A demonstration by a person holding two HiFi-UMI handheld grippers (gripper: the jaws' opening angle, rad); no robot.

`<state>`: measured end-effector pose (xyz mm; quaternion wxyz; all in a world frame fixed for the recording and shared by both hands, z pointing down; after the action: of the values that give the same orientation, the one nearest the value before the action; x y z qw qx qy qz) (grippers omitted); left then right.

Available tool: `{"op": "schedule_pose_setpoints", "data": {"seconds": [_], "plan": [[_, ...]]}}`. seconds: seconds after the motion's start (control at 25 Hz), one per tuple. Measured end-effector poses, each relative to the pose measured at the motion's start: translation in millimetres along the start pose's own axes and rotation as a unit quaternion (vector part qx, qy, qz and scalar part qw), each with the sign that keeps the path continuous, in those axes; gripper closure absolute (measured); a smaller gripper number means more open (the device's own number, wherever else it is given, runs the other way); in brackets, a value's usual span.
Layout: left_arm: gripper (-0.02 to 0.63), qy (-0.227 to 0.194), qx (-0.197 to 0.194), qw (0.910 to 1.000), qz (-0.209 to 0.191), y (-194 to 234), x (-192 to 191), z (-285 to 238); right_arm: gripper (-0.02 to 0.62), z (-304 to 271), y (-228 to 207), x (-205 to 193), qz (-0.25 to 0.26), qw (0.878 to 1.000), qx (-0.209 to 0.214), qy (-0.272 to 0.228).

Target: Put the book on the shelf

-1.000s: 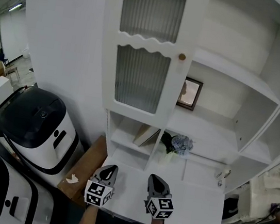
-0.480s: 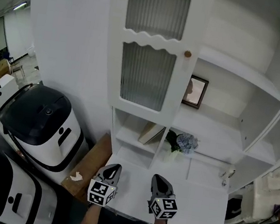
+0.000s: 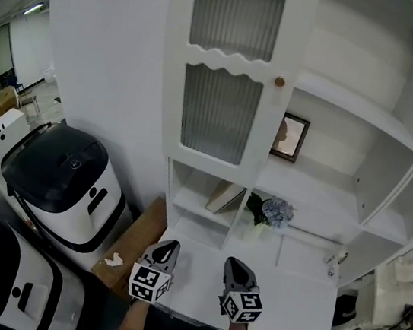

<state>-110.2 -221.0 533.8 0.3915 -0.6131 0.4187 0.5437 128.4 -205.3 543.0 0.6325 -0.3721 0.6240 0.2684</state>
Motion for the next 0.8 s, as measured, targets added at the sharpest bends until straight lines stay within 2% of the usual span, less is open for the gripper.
{"op": "schedule_pose_setpoints", "data": {"seconds": [0.8], "plan": [[0.588, 0.002, -0.006, 1.0000, 0.007, -1.7, -4.6, 3.0, 0.571, 4.3, 1.7, -4.6, -0.009, 1.000, -0.007, 0.008]]}}
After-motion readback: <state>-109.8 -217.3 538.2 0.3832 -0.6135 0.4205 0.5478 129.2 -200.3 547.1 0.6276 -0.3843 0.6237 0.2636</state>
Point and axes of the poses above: the fingertips, and each gripper's own axes: z backward along the fingers, y to its left, x out of its top, the point moved 8 cm from there along z, backward along the fingers, and after that the axes turned 9 degrees about x, right-handed, at the moved point
